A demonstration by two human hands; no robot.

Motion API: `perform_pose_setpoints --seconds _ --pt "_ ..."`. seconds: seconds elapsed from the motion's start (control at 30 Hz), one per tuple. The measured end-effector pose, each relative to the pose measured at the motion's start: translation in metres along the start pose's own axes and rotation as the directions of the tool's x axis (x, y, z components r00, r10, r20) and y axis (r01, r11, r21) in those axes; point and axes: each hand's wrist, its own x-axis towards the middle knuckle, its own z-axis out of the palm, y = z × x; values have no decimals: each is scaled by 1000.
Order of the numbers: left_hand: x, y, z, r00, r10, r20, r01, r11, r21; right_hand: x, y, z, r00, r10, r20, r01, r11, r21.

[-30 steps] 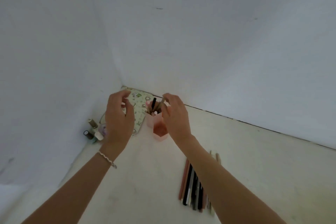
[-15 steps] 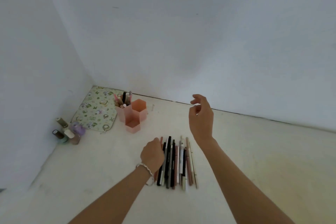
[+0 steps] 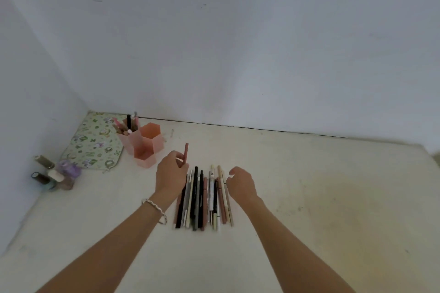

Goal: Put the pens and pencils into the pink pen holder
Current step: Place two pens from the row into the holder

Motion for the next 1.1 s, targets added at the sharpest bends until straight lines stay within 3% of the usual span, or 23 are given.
perform_pose_setpoints --seconds 0.13,0.33,0.43,0.57,0.67,0.8,0.93,1.0,1.1 --pt "-3 8 -2 998 59 -16 -60 997 -39 -4 -2 21 996 56 63 -46 986 -158" --pt "-11 5 -7 998 56 -33 -59 993 -107 -7 -6 35 994 107 -21 -108 992 -61" --pt "-8 7 -21 988 100 -113 -118 979 -167 -6 -9 26 993 34 -109 -32 999 18" --pt "15 17 -65 918 202 -341 -288 931 -224 4 -35 -13 918 -89 -386 199 946 256" --pt "41 21 -105 844 195 -499 -313 935 -165 9 -74 -41 834 -176 -523 418 820 390" --pt "74 18 -138 753 201 -626 -340 934 -110 4 -126 -50 730 -283 -622 620 659 426" --pt "94 3 -140 786 267 -558 -352 935 -49 0 -170 -38 690 -348 -634 694 567 444" --pt "97 -9 -134 779 373 -504 -384 919 86 1 -189 -27 696 -355 -624 700 529 479" --pt "98 -32 -126 706 541 -458 -339 825 452 6 -212 -9 711 -370 -598 697 490 524"
